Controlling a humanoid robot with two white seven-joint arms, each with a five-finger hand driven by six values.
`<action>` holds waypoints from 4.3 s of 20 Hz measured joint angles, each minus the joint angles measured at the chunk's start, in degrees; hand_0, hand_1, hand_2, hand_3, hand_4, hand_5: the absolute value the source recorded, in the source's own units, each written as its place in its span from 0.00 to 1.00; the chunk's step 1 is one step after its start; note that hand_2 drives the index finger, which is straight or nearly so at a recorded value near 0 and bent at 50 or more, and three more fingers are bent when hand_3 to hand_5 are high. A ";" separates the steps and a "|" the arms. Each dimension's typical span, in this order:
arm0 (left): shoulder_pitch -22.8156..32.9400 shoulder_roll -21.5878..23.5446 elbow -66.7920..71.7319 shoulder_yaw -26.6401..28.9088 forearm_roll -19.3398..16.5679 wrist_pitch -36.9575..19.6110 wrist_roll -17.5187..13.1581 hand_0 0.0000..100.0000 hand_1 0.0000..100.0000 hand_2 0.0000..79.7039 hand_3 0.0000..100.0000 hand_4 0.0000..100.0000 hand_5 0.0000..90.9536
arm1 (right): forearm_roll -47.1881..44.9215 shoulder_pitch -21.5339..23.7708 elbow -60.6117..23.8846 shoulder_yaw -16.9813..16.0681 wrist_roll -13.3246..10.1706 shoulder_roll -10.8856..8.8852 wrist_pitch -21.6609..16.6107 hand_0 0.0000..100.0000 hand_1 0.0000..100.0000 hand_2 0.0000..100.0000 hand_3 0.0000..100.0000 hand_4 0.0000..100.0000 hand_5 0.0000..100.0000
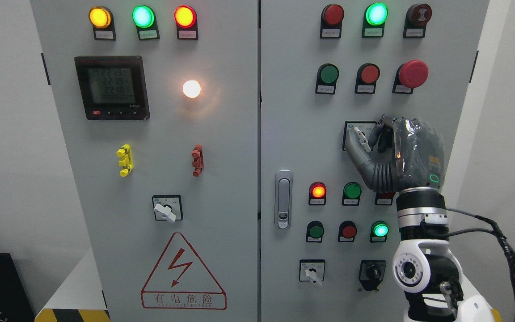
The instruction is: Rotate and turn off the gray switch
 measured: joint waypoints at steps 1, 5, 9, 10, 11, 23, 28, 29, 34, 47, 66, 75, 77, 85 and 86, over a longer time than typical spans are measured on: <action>0.00 0.00 0.00 0.00 0.00 0.00 0.00 0.12 0.39 0.00 0.00 0.00 0.00 | -0.02 0.00 0.02 0.07 0.00 0.03 -0.06 0.55 0.33 0.75 0.93 0.88 1.00; 0.00 0.00 0.00 0.00 0.00 0.00 0.00 0.12 0.39 0.00 0.00 0.00 0.00 | -0.03 0.00 0.08 0.10 0.22 0.20 -0.10 0.58 0.32 0.75 0.94 0.88 1.00; 0.00 0.00 0.00 0.00 0.00 0.00 -0.01 0.12 0.39 0.00 0.00 0.00 0.00 | -0.06 0.00 0.15 0.15 0.32 0.33 -0.10 0.59 0.32 0.76 0.94 0.89 1.00; 0.00 0.00 0.00 0.00 0.00 0.00 -0.01 0.12 0.39 0.00 0.00 0.00 0.00 | -0.06 0.00 0.16 0.16 0.32 0.35 -0.10 0.59 0.32 0.76 0.94 0.89 1.00; 0.00 0.00 0.00 0.00 0.00 0.00 -0.01 0.12 0.39 0.00 0.00 0.00 0.00 | -0.07 0.00 0.17 0.17 0.33 0.38 -0.09 0.60 0.31 0.76 0.94 0.89 1.00; 0.00 0.00 0.00 0.00 0.00 0.00 -0.28 0.12 0.39 0.00 0.00 0.00 0.00 | -0.06 0.00 -0.24 0.35 0.44 0.55 -0.55 0.39 0.33 0.76 0.94 0.89 1.00; 0.00 0.00 0.00 0.00 0.00 0.00 -0.17 0.12 0.39 0.00 0.00 0.00 0.00 | -0.01 0.10 -0.88 0.37 0.65 0.48 -0.85 0.35 0.35 0.76 0.94 0.89 1.00; -0.01 0.00 0.00 0.00 0.00 0.00 -0.12 0.12 0.39 0.00 0.00 0.00 0.00 | 0.00 0.13 -1.06 0.42 0.69 0.45 -1.20 0.35 0.35 0.76 0.94 0.89 1.00; -0.01 0.00 0.00 0.00 0.00 0.00 0.02 0.12 0.39 0.00 0.00 0.00 0.00 | 0.04 0.39 -2.01 0.22 0.57 0.15 -1.14 0.34 0.36 0.76 0.94 0.89 1.00; 0.02 0.00 0.00 0.00 0.00 0.00 0.03 0.12 0.39 0.00 0.00 0.00 0.00 | 0.13 1.66 -6.34 -0.22 -0.68 -1.48 -1.65 0.32 0.39 0.70 0.91 0.83 0.99; 0.02 0.00 0.00 0.00 0.00 0.00 0.04 0.12 0.39 0.00 0.00 0.00 0.00 | 0.07 13.80 -16.28 -6.96 -2.03 -2.88 -21.56 0.17 0.26 0.00 0.00 0.00 0.00; 0.02 0.00 0.00 0.00 0.00 0.00 0.14 0.12 0.39 0.00 0.00 0.00 0.00 | 0.05 17.08 -18.50 -9.93 -1.26 -3.01 -22.52 0.13 0.27 0.00 0.00 0.00 0.00; 0.02 0.00 0.00 0.00 0.00 0.00 0.21 0.12 0.39 0.00 0.00 0.00 0.00 | 0.05 17.82 -18.92 -10.49 -1.89 -3.00 -22.57 0.13 0.28 0.00 0.00 0.00 0.00; 0.01 0.00 0.00 0.00 0.00 0.00 0.15 0.12 0.39 0.00 0.00 0.00 0.00 | 0.04 19.46 -20.04 -12.12 -3.26 -2.85 -23.10 0.13 0.31 0.00 0.02 0.00 0.00; 0.01 0.00 0.00 0.00 0.00 0.00 0.15 0.12 0.39 0.00 0.00 0.00 0.00 | 0.04 19.54 -20.11 -12.24 -3.28 -2.83 -23.14 0.13 0.32 0.00 0.02 0.00 0.00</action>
